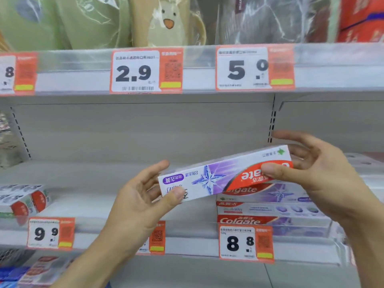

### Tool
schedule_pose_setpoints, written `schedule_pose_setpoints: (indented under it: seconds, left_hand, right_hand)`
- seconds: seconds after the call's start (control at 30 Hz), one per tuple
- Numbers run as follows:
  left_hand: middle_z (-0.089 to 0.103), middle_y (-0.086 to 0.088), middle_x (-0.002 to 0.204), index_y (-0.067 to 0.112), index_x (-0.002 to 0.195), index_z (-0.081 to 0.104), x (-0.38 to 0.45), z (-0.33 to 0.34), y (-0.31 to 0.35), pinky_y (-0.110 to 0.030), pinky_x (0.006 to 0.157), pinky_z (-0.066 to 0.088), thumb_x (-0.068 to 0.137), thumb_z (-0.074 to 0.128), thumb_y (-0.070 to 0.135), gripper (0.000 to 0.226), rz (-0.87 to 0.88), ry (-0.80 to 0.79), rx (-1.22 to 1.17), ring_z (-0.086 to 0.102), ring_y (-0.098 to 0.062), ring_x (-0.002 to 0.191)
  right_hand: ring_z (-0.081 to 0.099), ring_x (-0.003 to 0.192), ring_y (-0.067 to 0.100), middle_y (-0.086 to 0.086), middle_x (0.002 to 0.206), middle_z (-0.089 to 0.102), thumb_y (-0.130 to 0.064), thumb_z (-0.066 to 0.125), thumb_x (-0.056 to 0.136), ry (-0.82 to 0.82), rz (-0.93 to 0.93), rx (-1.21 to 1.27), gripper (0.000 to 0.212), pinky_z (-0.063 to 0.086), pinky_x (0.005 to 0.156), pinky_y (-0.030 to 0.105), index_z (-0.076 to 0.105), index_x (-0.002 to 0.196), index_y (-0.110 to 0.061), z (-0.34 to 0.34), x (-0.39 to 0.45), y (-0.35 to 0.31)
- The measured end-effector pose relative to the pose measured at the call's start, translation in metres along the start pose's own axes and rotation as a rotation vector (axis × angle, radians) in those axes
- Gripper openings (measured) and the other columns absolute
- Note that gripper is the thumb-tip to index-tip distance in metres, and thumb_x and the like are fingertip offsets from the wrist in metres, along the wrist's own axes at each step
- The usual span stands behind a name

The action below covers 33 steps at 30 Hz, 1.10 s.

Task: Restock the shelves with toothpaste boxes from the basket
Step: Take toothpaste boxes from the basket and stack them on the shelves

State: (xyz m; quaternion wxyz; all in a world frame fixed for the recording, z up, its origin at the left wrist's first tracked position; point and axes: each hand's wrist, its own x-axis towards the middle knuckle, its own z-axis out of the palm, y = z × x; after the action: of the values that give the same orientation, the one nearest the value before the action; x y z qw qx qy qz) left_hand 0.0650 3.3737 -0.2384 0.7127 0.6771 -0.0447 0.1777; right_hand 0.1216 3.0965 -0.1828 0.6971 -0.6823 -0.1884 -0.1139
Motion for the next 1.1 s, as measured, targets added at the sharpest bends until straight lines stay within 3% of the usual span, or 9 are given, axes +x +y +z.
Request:
schedule_pose_setpoints:
  seconds: [0.17, 0.27, 0.37, 0.47, 0.53, 0.63, 0.77, 0.93, 1.1]
  left_hand:
    - [0.078, -0.005, 0.099, 0.012, 0.107, 0.074, -0.009, 0.020, 0.003, -0.020, 0.068, 0.056, 0.060, 0.096, 0.030, 0.055, -0.116, -0.126, 0.071, 0.074, -0.018, 0.084]
    - [0.078, -0.010, 0.092, 0.008, 0.099, 0.075, -0.018, 0.036, 0.003, -0.027, 0.067, 0.057, 0.048, 0.097, 0.037, 0.064, -0.180, -0.109, 0.057, 0.075, -0.024, 0.076]
    - [0.076, -0.011, 0.076, 0.001, 0.094, 0.069, -0.026, 0.041, 0.009, -0.023, 0.055, 0.055, 0.048, 0.094, 0.044, 0.068, -0.161, -0.059, 0.141, 0.074, -0.026, 0.063]
    - [0.076, -0.005, 0.076, 0.014, 0.090, 0.074, -0.026, 0.033, 0.013, -0.030, 0.065, 0.060, 0.050, 0.083, 0.072, 0.071, -0.094, -0.087, 0.332, 0.073, -0.018, 0.066]
    - [0.076, 0.002, 0.091, 0.024, 0.110, 0.068, -0.018, 0.026, 0.009, -0.035, 0.076, 0.061, 0.051, 0.076, 0.075, 0.078, -0.027, 0.018, 0.355, 0.074, -0.012, 0.077]
    - [0.067, 0.012, 0.117, 0.031, 0.139, 0.040, -0.003, 0.019, 0.009, -0.019, 0.082, 0.054, 0.055, 0.082, 0.067, 0.101, 0.100, 0.164, 0.278, 0.069, 0.001, 0.098]
    - [0.071, 0.022, 0.111, 0.037, 0.127, 0.050, 0.008, 0.030, -0.001, -0.027, 0.097, 0.052, 0.064, 0.086, 0.053, 0.074, 0.114, 0.048, 0.387, 0.067, 0.001, 0.104]
    - [0.065, 0.041, 0.090, 0.047, 0.106, 0.054, 0.011, 0.060, -0.018, 0.003, 0.075, 0.041, 0.081, 0.079, 0.034, 0.038, 0.162, 0.002, 0.550, 0.060, 0.020, 0.092]
    - [0.054, 0.037, 0.086, 0.025, 0.140, 0.050, 0.004, 0.083, -0.028, 0.007, 0.063, 0.036, 0.089, 0.071, 0.035, 0.057, 0.154, -0.024, 0.649, 0.051, 0.032, 0.074]
  right_hand:
    - [0.075, 0.089, 0.021, 0.014, 0.112, 0.073, -0.028, 0.087, 0.068, 0.298, 0.040, 0.405, 0.073, 0.060, 0.073, 0.030, 0.050, 0.128, -0.012, 0.047, -0.004, 0.007]
    - [0.073, 0.086, 0.015, 0.001, 0.106, 0.073, -0.029, 0.072, 0.089, 0.193, 0.143, 0.142, 0.046, 0.061, 0.077, 0.040, 0.046, 0.126, -0.018, 0.088, -0.021, 0.016]
    - [0.073, 0.083, 0.019, 0.003, 0.095, 0.074, -0.024, 0.073, 0.089, -0.114, 0.215, -0.059, 0.035, 0.061, 0.077, 0.035, 0.054, 0.118, -0.021, 0.100, -0.036, 0.015]
    - [0.074, 0.083, 0.020, 0.002, 0.095, 0.077, -0.014, 0.078, 0.083, -0.307, 0.205, -0.043, 0.046, 0.061, 0.081, 0.039, 0.062, 0.124, -0.026, 0.082, -0.030, 0.005]
    - [0.074, 0.093, 0.020, -0.002, 0.103, 0.077, -0.015, 0.084, 0.077, -0.332, 0.157, -0.169, 0.057, 0.058, 0.091, 0.046, 0.064, 0.128, -0.028, 0.063, -0.023, -0.002]
    - [0.071, 0.096, 0.001, -0.020, 0.106, 0.074, -0.017, 0.089, 0.072, -0.392, -0.020, -0.599, 0.058, 0.056, 0.090, 0.033, 0.069, 0.123, -0.036, 0.039, -0.015, -0.011]
    - [0.065, 0.090, -0.003, -0.024, 0.099, 0.072, -0.016, 0.090, 0.070, -0.285, -0.044, -0.820, 0.060, 0.056, 0.085, 0.031, 0.068, 0.110, -0.054, 0.011, -0.007, -0.015]
    - [0.054, 0.082, 0.005, -0.014, 0.104, 0.069, -0.016, 0.087, 0.074, -0.212, 0.046, -0.965, 0.058, 0.048, 0.081, 0.031, 0.065, 0.101, -0.063, -0.011, -0.002, -0.002]
    - [0.060, 0.108, 0.010, -0.016, 0.117, 0.065, -0.011, 0.086, 0.073, -0.201, 0.125, -1.039, 0.058, 0.053, 0.091, 0.036, 0.069, 0.109, -0.053, -0.022, -0.003, 0.013]
